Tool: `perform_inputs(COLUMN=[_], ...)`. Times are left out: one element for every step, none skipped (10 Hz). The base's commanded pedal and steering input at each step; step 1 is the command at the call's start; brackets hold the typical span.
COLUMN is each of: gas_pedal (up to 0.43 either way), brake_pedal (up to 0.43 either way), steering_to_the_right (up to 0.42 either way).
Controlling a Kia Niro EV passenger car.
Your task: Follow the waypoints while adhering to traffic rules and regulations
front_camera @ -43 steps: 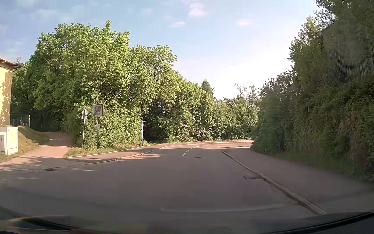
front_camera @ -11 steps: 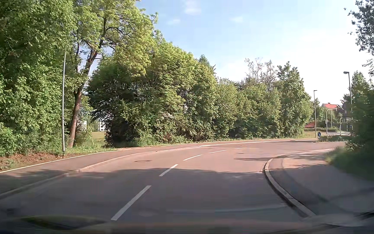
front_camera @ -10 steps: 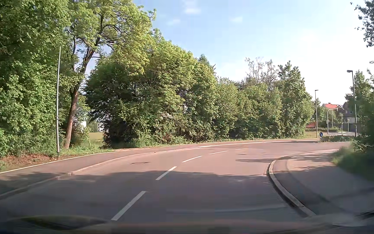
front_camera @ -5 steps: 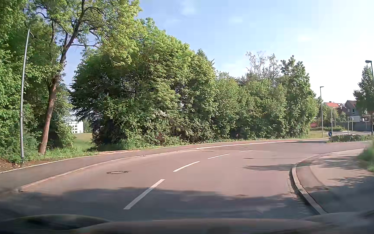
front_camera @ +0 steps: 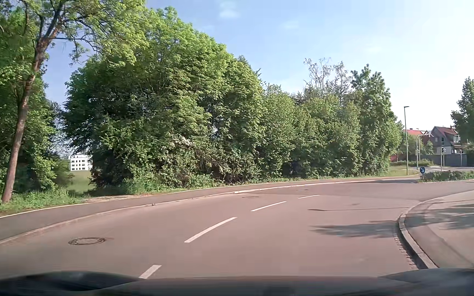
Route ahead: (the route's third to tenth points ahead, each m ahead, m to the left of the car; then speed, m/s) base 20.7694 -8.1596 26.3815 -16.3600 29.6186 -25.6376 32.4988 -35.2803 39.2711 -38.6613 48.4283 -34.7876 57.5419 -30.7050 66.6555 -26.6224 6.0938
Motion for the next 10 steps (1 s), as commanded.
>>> perform_inputs(gas_pedal=[0.0,0.0,0.0,0.0,0.0,0.0,0.0,0.0,0.0,0.0], brake_pedal=[0.0,0.0,0.0,0.0,0.0,0.0,0.0,0.0,0.0,0.0], steering_to_the_right=[0.093,0.1,0.11,0.125,0.136,0.146,0.155,0.163,0.169,0.174])
